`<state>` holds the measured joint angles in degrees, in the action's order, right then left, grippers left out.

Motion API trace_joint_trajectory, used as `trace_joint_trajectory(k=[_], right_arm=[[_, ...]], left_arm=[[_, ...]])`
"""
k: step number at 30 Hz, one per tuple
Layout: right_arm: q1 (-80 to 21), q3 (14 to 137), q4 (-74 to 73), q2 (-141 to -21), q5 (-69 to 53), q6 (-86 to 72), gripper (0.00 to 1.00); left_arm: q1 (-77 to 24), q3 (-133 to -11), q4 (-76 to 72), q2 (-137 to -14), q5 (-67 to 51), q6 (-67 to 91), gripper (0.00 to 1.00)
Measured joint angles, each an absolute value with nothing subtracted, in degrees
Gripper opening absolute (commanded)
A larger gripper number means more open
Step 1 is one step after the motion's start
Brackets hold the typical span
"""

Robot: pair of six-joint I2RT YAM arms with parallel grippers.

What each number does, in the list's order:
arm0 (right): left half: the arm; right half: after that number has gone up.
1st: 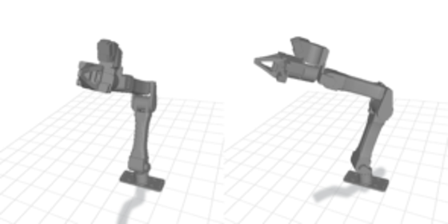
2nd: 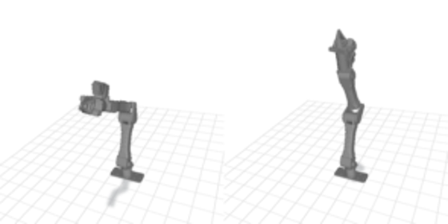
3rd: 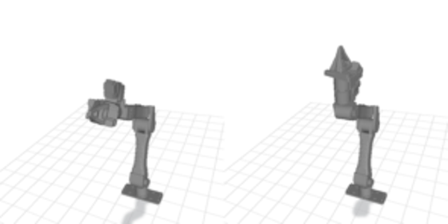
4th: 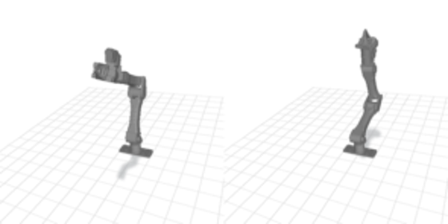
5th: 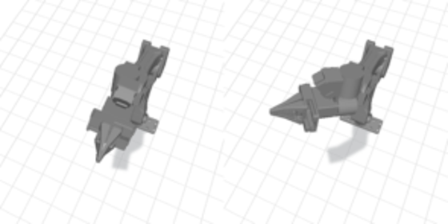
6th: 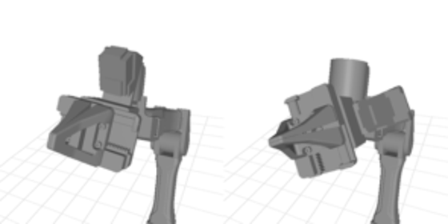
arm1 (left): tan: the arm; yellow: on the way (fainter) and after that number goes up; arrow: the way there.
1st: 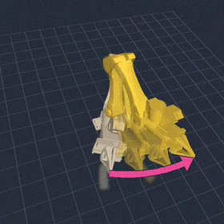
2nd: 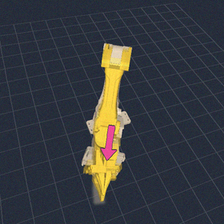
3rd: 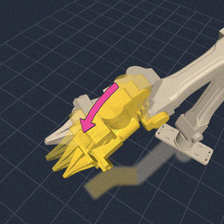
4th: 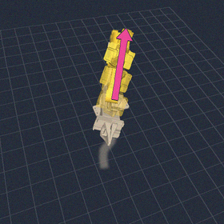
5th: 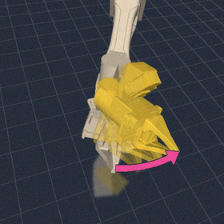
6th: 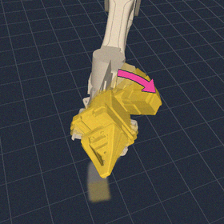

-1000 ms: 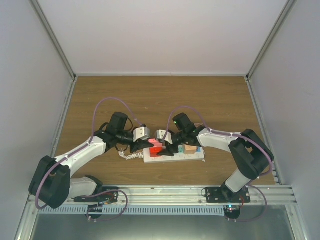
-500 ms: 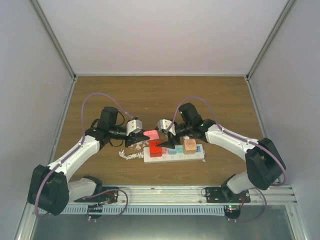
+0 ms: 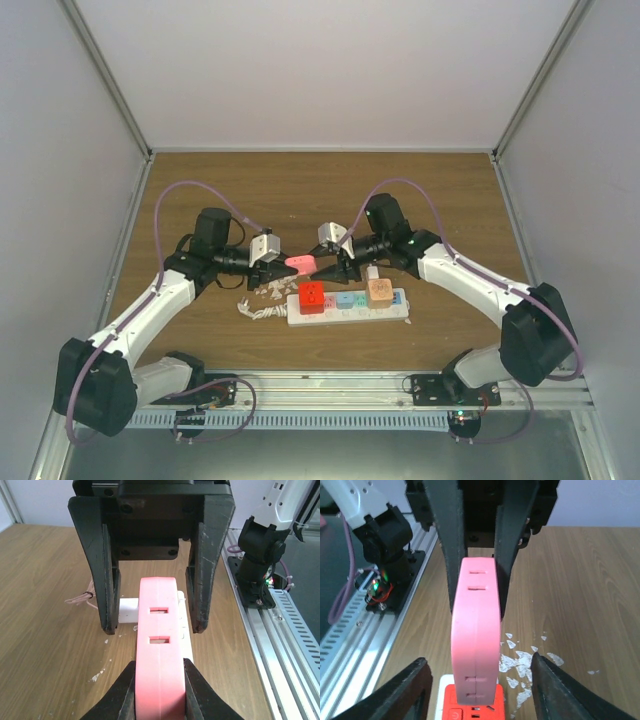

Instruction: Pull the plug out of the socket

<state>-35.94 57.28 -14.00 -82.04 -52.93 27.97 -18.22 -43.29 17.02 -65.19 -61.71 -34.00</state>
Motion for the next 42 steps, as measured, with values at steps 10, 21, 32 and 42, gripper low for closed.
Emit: trace_joint_trajectory(k=[10, 21, 32, 42], right_arm=[[-36.3, 58.1, -13.6, -82.5, -54.0, 23.5, 0.09], [-36.4, 58.3, -13.7, -82.4, -53.6, 23.2, 0.0], [-36.4, 58.1, -13.9, -81.9, -52.6, 23.0, 0.01], [-36.0, 58.1, -14.5, -81.2, -52.4, 22.9, 0.87]], left_arm=[[-18.2, -43.3, 16.8, -64.9, -61.5, -32.9, 0.04], [-17.4, -44.8, 19.2, -65.0, -61.6, -31.9, 0.25], [-15.6, -45.1, 19.6, -65.0, -64.2, -32.3, 0.08], [-13.3, -46.7, 21.1, -65.0, -65.9, -31.8, 0.0]])
